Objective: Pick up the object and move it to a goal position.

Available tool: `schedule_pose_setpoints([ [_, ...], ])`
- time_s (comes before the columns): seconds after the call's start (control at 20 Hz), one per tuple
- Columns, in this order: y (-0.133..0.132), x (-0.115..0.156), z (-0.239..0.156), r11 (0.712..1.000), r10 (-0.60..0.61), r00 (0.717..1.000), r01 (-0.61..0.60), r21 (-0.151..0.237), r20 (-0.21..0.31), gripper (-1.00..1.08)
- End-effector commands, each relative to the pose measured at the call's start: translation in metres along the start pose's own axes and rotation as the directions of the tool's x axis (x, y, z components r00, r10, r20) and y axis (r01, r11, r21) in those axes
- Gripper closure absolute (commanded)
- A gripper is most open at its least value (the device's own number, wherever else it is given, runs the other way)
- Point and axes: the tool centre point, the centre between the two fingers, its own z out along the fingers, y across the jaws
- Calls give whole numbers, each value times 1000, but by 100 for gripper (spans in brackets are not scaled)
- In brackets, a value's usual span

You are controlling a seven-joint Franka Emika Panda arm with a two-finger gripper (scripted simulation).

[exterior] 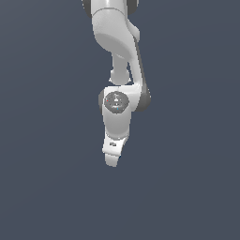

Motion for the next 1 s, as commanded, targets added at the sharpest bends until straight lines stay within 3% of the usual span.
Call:
schedule_pose_setpoints([
  [0.0, 1, 0, 1, 1000, -15, 1000, 15, -1, 0, -92],
  [0.3, 1, 0, 4, 1000, -13, 1000, 13, 0, 0, -92],
  [0.95, 1, 0, 51, 1000, -18, 1000, 18, -1, 0, -92],
])
